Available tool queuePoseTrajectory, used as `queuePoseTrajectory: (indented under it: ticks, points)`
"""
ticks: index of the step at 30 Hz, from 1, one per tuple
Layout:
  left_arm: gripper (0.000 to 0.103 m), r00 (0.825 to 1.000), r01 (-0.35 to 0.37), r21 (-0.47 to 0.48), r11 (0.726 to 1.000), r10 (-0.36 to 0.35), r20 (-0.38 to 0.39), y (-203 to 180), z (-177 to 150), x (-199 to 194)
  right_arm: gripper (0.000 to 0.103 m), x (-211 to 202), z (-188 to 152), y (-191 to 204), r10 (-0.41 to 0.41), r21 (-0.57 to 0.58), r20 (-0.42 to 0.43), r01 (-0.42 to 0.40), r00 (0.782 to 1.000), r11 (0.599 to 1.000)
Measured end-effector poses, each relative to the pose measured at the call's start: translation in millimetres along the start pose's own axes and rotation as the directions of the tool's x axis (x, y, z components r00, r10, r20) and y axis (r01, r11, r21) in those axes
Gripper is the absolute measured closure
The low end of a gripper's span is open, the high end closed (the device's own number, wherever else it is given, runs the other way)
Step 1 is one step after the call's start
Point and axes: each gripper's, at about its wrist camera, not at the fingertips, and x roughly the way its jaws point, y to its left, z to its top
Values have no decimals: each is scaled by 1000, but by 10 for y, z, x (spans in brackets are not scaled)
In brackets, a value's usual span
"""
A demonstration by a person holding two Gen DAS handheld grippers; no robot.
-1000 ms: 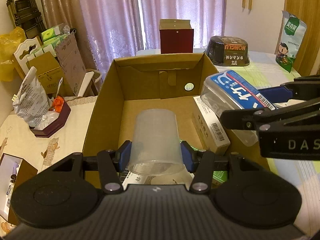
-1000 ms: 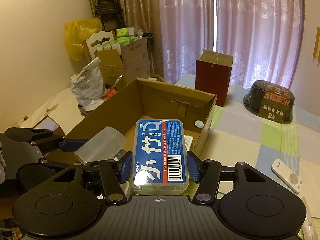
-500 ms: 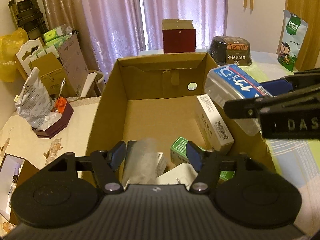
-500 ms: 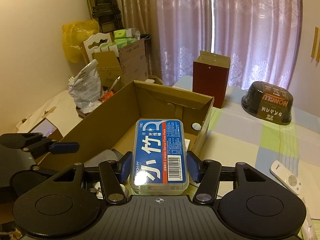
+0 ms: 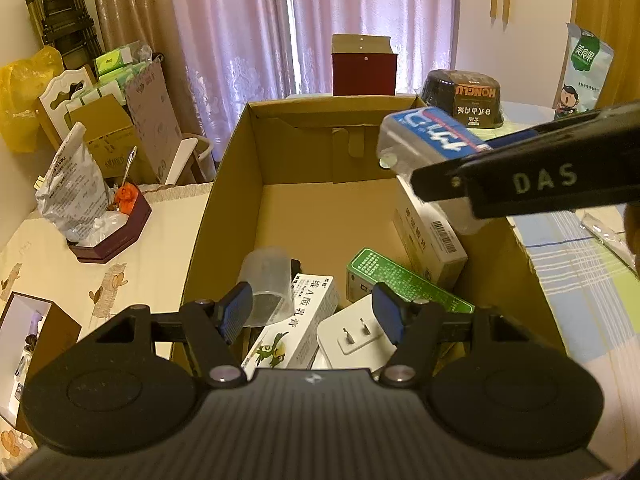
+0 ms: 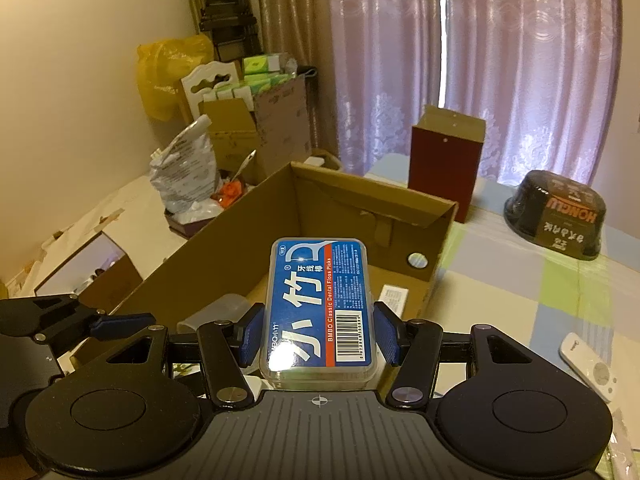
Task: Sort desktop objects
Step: 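Open the left tool to drop the cup while the right lowers and releases the toothpick box, then move both tools back over the white remote and wrapped stick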
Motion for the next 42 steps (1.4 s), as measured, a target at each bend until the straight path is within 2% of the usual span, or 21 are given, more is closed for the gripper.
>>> queuePoseTrajectory:
  ticks: [11,19,27,36,42]
  points:
    - [41,1000,6,-9,1000,-6,-6,26,-18,7,47,137,11,39,34,18,-30,-34,999,999]
    - [41,1000,11,-15,1000,-11,-9,25,-19,11,46,147,15,74,33,-16,-5,-33,999,999]
    - [41,1000,7,-20,1000,-8,-14,23,-47,-8,46,13,63,-48,34,16,53,-35,998,999]
    - [41,1000,3,-20,1000,-3,-5,-5,-24,-108,46,-263,34,-385,-36,106,93,26,995,994]
    - [41,1000,10,-9,1000,-10,11,-90,29,-249,46,-555,-113,-554,-60,128,97,48,993,991]
